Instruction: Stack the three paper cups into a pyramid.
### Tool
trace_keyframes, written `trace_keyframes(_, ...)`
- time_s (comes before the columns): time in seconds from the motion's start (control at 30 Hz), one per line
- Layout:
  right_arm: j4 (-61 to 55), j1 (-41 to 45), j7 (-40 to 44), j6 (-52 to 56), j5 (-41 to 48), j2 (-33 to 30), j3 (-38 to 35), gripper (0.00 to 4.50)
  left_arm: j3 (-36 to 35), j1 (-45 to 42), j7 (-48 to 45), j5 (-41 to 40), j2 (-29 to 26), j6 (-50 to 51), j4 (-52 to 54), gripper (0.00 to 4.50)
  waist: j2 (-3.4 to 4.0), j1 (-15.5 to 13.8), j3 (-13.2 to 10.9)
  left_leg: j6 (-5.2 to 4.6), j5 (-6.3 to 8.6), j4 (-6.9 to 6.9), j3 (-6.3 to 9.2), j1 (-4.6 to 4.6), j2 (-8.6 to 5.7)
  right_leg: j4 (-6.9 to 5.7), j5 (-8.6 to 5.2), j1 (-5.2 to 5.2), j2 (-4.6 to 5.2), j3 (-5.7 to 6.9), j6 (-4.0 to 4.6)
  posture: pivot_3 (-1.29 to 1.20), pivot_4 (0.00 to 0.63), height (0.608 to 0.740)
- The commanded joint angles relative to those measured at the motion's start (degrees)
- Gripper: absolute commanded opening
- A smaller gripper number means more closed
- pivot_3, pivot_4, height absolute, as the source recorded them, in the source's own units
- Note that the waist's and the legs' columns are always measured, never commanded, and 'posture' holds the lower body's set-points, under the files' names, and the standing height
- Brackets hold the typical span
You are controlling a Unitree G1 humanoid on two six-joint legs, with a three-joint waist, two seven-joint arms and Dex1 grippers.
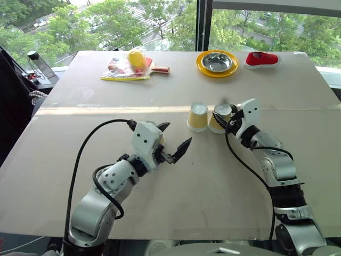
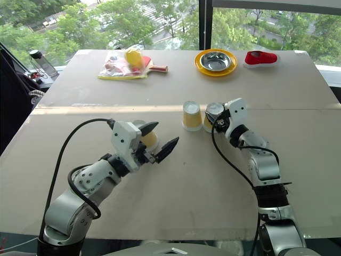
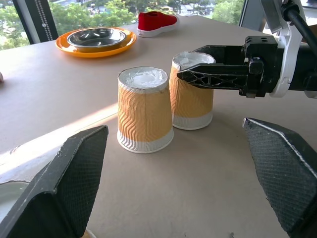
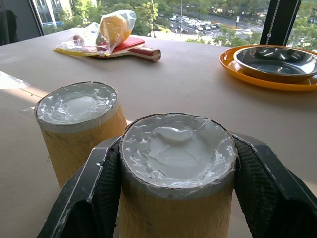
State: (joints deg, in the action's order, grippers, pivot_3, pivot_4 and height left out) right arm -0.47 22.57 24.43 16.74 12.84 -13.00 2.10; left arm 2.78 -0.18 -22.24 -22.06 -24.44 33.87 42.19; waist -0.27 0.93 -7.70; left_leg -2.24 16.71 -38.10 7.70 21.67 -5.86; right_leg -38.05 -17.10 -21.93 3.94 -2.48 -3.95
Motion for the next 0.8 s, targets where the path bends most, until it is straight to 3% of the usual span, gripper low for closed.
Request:
trace_keyframes(0.03, -0.8, -0.3, 0.7, -0.2, 0.0, 0.2, 0.7, 2.84, -0.3, -0.5, 0.3, 0.1, -0.1, -0.6, 1.9, 4.50, 0.00, 0.0, 0.0, 0.00, 0.00, 0.00, 0.00, 0.00, 0.00, 0.00, 0.00, 0.00, 0.00, 0.00, 0.00, 0.00, 0.150, 0.740)
trace_keyframes(0.17, -0.8, -0.2, 0.3, 0.2, 0.0, 0.2, 0.0, 4.23, -0.3, -0.8, 0.2, 0.3, 0.0, -0.7, 1.7, 4.50, 0.00, -0.1, 0.0, 0.00, 0.00, 0.00, 0.00, 0.00, 0.00, 0.00, 0.00, 0.00, 0.00, 0.00, 0.00, 0.00, 0.150, 0.740)
trace_keyframes(0.2, -0.7, -0.1, 0.1, 0.1, 0.0, 0.3, -0.2, 4.38, -0.3, -0.8, 0.2, 0.3, 0.0, -0.8, 1.6, 4.50, 0.01, -0.1, 0.0, 0.00, 0.00, 0.00, 0.00, 0.01, 0.00, 0.01, 0.00, 0.00, 0.00, 0.01, 0.00, 0.00, 0.150, 0.740)
trace_keyframes(0.5, -6.3, -2.6, 2.1, 3.4, 2.3, -3.2, -2.3, 4.38, -1.0, 2.3, -0.9, -0.2, -0.3, -2.3, 3.7, 4.50, 0.01, -0.1, 0.0, 0.00, 0.00, 0.04, 0.01, 0.03, 0.00, 0.05, 0.00, -0.01, 0.01, 0.00, 0.00, 0.00, 0.150, 0.740)
trace_keyframes(0.67, -12.2, -7.9, 5.7, 7.8, 5.0, -8.6, -3.6, 4.38, -2.1, 7.5, -2.3, 0.1, -1.2, -5.8, 6.1, 4.50, 0.01, -0.3, 0.0, 0.00, 0.01, 0.09, 0.02, 0.05, 0.00, 0.12, 0.00, -0.01, 0.05, -0.04, 0.00, 0.00, 0.150, 0.740)
trace_keyframes(0.8, -19.3, -15.3, 13.4, 12.5, 11.3, -16.0, -5.9, 4.38, -2.5, 13.7, -1.0, 3.6, 0.1, -12.9, 8.3, 4.50, 0.02, -0.6, 0.0, -0.01, 0.02, 0.10, 0.04, 0.07, 0.00, 0.18, 0.00, 0.01, 0.07, -0.13, 0.00, 0.00, 0.150, 0.740)
